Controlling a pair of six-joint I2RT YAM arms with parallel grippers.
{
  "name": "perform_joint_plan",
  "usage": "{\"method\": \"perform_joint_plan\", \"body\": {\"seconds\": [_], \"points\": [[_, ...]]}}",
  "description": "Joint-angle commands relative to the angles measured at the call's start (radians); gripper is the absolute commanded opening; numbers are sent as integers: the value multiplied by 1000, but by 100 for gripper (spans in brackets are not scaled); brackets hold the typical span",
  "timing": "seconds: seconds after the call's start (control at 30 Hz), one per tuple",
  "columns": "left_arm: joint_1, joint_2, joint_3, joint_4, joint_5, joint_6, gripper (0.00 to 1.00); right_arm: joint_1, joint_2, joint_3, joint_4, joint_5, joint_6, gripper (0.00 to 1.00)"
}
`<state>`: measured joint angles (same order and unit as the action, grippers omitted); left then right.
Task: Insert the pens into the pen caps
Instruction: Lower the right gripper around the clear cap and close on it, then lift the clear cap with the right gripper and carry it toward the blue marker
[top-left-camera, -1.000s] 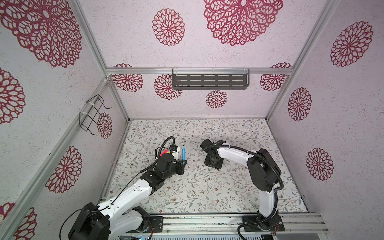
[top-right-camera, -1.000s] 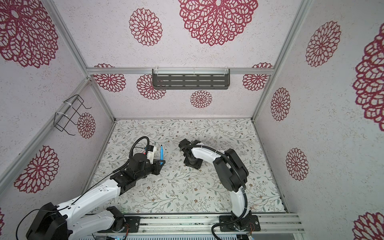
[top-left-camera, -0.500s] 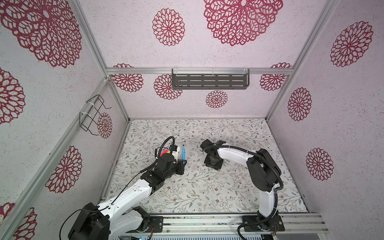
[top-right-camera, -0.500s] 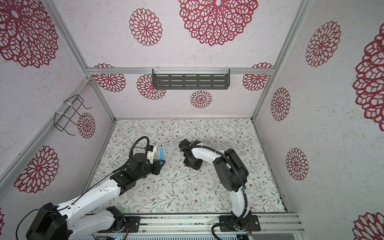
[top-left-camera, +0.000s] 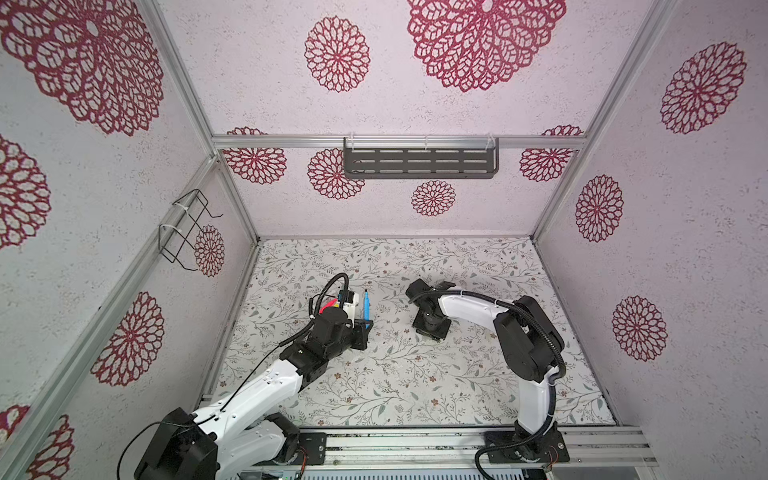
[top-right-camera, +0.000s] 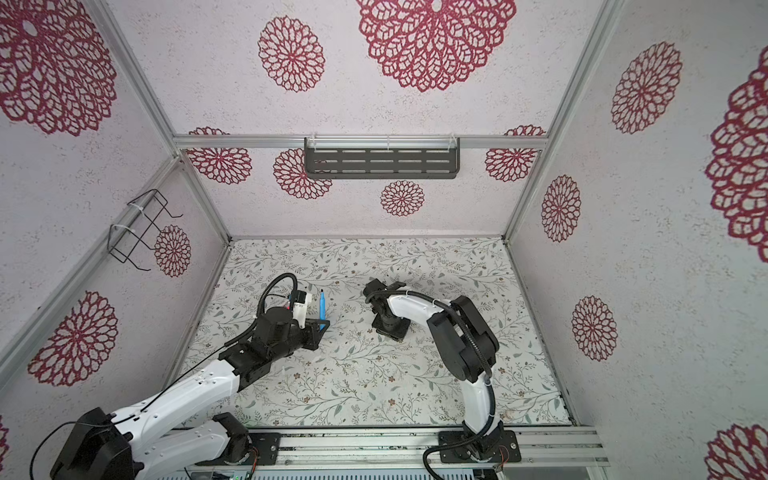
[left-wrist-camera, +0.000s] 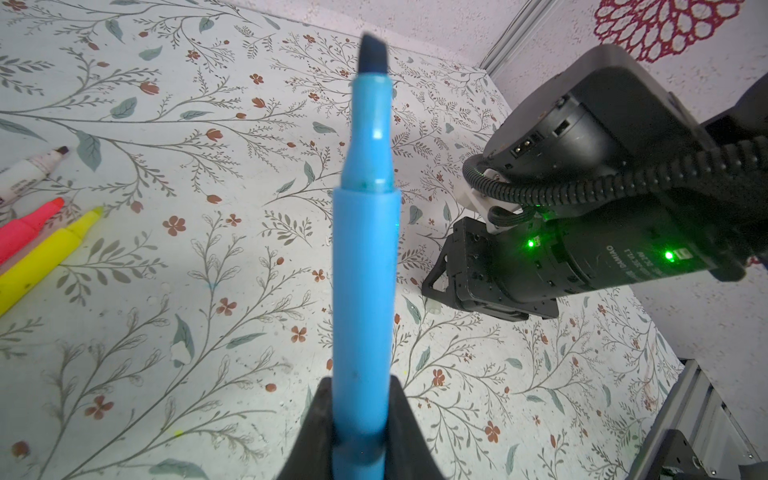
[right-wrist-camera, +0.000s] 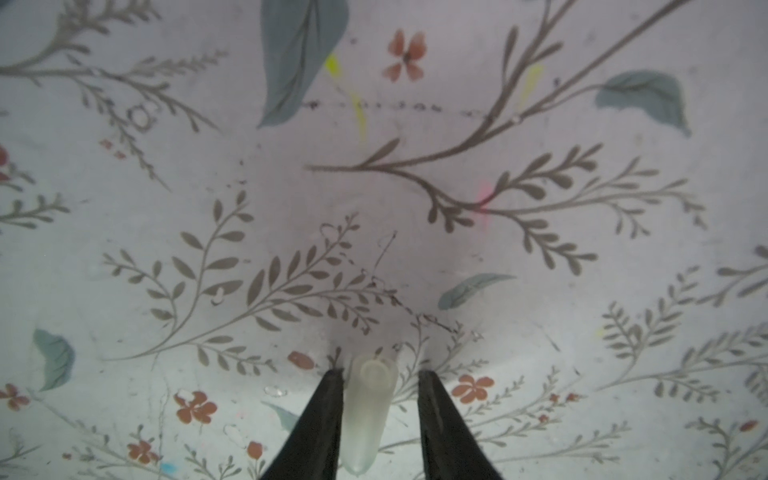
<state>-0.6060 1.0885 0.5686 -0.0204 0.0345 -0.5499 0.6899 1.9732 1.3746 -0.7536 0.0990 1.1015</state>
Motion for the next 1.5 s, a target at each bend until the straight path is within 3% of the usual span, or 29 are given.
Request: {"method": "perform_joint_plan", "body": {"seconds": [0.0, 0.43, 0.63, 0.87, 1.07, 1.3, 1.47], "points": [[8, -1, 10, -1, -12, 10, 3, -3, 4, -13, -8, -1, 30, 32], [7, -4, 16, -18, -4, 11, 3, -5, -32, -78, 56, -11, 22, 11], [-17, 8, 6, 13, 27, 25, 3, -19, -49, -1, 36, 2, -68, 2], [-101, 74, -2, 53, 20, 24, 3, -56, -154, 15, 91, -28, -200, 0], [-150, 114, -10, 140, 54, 13, 4, -123, -294, -72, 220, -131, -306, 0], [-222, 228, 41, 183, 97, 24, 4, -216, -531, -267, 524, -356, -387, 0], [-267, 287, 85, 198, 107, 31, 4, -254, -683, -390, 694, -433, -426, 0]]}}
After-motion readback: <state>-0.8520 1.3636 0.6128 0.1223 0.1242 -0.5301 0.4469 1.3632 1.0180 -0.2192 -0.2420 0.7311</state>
